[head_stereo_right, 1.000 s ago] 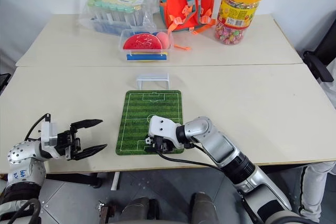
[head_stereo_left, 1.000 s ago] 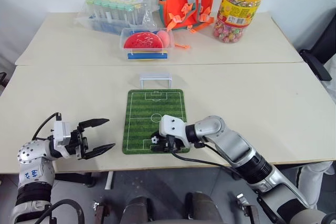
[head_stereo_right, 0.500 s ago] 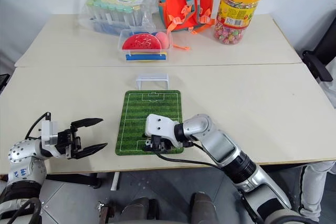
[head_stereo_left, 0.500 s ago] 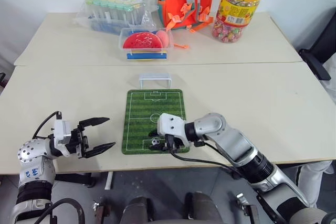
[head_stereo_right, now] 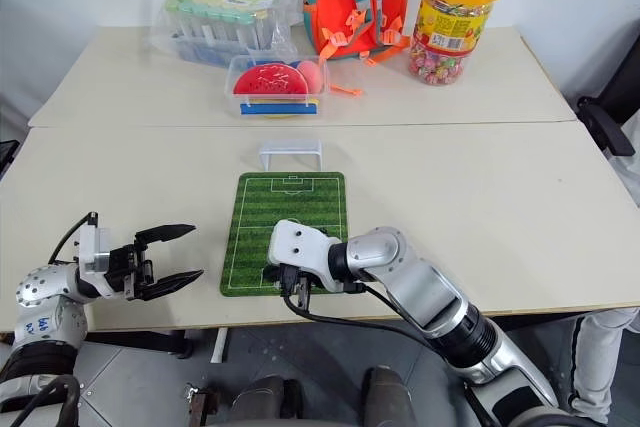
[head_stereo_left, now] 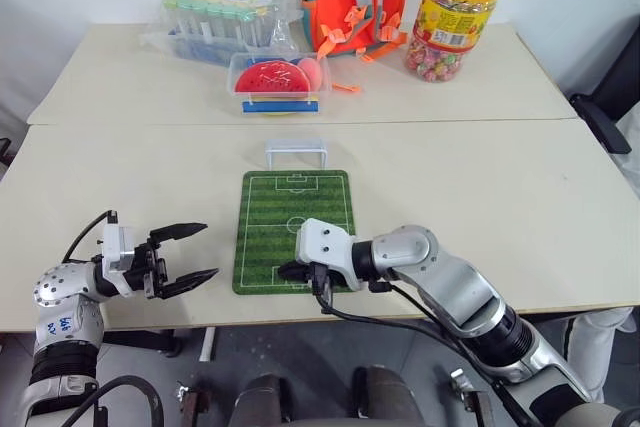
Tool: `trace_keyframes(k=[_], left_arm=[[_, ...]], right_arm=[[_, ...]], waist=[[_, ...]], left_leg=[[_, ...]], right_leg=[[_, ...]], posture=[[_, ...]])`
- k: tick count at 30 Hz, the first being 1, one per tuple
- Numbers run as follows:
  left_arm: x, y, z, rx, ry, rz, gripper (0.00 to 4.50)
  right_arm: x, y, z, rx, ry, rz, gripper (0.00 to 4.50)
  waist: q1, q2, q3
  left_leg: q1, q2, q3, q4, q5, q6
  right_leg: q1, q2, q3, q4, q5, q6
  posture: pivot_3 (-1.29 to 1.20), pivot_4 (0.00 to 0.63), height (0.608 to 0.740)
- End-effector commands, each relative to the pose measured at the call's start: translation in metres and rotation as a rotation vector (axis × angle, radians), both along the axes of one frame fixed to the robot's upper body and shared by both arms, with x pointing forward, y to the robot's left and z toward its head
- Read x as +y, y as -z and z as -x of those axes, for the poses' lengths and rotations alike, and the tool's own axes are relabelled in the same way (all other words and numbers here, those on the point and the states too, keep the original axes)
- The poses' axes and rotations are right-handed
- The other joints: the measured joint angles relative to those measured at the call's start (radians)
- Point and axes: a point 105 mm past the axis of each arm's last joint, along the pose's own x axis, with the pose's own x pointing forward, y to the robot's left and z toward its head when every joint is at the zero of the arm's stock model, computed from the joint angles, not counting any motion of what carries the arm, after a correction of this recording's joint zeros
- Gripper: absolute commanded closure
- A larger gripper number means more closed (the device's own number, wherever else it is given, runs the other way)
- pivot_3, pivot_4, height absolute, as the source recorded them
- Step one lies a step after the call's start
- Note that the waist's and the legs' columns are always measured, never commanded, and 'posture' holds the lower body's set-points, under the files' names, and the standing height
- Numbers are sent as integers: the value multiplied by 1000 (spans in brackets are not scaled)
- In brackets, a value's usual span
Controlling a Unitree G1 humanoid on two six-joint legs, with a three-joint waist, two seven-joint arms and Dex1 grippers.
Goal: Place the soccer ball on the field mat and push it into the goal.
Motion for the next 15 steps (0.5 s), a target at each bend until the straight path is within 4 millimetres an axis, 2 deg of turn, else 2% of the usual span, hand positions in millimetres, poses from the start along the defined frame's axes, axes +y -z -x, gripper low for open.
trace_keyframes(k=[1, 5, 11, 15], left_arm=[[0, -4, 11, -9, 90, -24, 0], [1, -6, 12, -4, 93, -32, 0], [1, -7, 10, -6, 93, -36, 0], [-2, -9, 4, -20, 95, -35, 0]], right_arm=[[5, -5, 11, 41, -28, -53, 4456], [2, 2, 12, 68, -27, -43, 4456], [-10, 13, -11, 48, 52, -12, 4456], [-37, -2, -54, -67, 190, 12, 4456]], waist=[[0, 0, 0], [0, 0, 0], [0, 0, 0], [0, 0, 0]], left_leg=[[0, 0, 0, 0, 0, 0], [0, 0, 0, 0, 0, 0], [0, 0, 0, 0, 0, 0], [0, 0, 0, 0, 0, 0]], right_leg=[[0, 0, 0, 0, 0, 0], [0, 0, 0, 0, 0, 0], [0, 0, 0, 0, 0, 0], [0, 0, 0, 0, 0, 0]], posture=[[0, 150, 740], [0, 150, 740], [0, 150, 740], [0, 150, 740]])
